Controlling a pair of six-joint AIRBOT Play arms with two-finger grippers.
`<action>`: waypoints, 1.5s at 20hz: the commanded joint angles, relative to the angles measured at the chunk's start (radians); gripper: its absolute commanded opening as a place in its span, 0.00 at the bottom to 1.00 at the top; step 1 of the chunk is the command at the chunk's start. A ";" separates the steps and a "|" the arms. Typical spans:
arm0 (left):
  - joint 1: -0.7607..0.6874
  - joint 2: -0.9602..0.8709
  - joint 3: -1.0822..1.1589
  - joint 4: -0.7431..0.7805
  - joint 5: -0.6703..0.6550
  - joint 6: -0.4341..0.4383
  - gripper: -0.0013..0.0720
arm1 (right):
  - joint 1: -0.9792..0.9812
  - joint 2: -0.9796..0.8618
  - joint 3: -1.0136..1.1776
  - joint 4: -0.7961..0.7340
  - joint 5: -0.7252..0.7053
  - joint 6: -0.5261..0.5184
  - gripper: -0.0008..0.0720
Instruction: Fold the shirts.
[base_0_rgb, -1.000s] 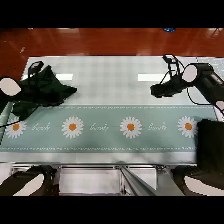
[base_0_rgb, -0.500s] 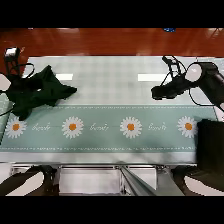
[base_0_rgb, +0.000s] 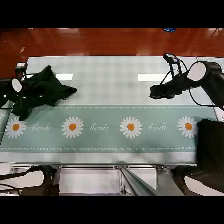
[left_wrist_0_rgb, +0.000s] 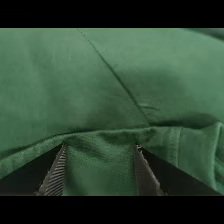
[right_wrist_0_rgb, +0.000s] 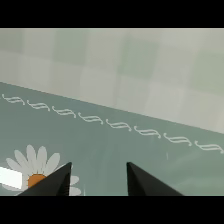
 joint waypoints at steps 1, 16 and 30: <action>0.005 -0.079 0.021 0.018 -0.039 -0.002 0.71 | 0.000 0.001 0.000 0.023 -0.002 0.014 0.57; -0.033 0.128 0.564 -0.385 -0.389 0.076 0.05 | 0.000 0.262 0.001 0.024 0.000 0.019 0.56; -0.378 0.246 0.964 -0.691 -0.396 0.131 0.05 | 0.000 0.524 0.000 0.011 0.033 0.067 0.56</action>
